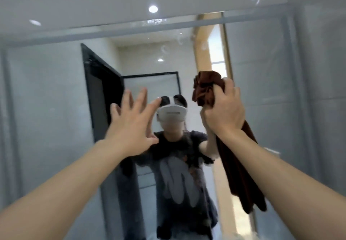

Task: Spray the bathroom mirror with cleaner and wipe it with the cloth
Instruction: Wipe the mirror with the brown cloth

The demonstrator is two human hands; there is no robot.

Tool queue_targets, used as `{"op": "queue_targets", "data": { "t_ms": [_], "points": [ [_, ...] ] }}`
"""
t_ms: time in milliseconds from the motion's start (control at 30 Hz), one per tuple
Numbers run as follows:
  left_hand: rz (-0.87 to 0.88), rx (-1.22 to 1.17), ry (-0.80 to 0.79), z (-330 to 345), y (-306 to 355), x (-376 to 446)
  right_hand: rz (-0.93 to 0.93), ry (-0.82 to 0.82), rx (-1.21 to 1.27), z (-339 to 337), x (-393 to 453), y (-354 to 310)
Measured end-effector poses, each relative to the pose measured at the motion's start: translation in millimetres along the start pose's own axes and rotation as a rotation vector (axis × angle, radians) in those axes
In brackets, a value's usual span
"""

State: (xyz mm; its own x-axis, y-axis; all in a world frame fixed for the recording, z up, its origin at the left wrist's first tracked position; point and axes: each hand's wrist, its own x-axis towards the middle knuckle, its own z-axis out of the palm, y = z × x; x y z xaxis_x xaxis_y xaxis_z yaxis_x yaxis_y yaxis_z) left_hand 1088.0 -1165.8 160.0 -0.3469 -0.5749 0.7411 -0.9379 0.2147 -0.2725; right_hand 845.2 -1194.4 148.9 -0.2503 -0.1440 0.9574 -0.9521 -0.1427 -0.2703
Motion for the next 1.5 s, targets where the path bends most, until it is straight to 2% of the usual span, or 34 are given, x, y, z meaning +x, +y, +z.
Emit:
{"op": "queue_targets", "data": {
  "t_ms": [200,400,500,600,667,733,900,1067,1133,1300,1367,1500],
  "points": [
    [0.029,-0.022,-0.013,8,-6,1,-0.252,-0.068,0.026,20,-38,-76],
    [0.101,-0.080,0.044,8,-49,-19,-0.265,-0.089,0.009,22,-46,-99],
    [-0.036,-0.110,0.070,9,-93,-39,-0.198,-0.090,-0.029,24,-47,-104],
    [-0.212,-0.054,0.116,9,-130,-56,-0.099,-0.097,0.037,27,-56,-120],
    [-0.321,-0.072,0.123,8,-145,-62,-0.090,-0.115,0.062,30,-62,-137],
    [-0.358,-0.118,0.091,9,-149,-64,-0.133,-0.176,0.066,35,-73,-159],
    [-0.342,-0.156,0.021,12,-154,-64,-0.182,-0.261,0.114,50,-105,-223],
    [-0.237,-0.181,-0.052,5,-179,-74,-0.212,-0.325,0.153,57,-120,-268],
    [-0.206,-0.209,-0.017,4,-184,-84,-0.227,-0.313,0.145,60,-123,-280],
    [-0.260,-0.348,0.152,12,-165,-124,-0.238,-0.367,0.148,56,-123,-292],
    [-0.219,-0.366,0.205,14,-155,-137,-0.273,-0.401,0.142,53,-120,-292],
    [-0.214,-0.462,0.193,18,-136,-146,-0.419,-0.524,0.275,38,-104,-276]
  ]
}}
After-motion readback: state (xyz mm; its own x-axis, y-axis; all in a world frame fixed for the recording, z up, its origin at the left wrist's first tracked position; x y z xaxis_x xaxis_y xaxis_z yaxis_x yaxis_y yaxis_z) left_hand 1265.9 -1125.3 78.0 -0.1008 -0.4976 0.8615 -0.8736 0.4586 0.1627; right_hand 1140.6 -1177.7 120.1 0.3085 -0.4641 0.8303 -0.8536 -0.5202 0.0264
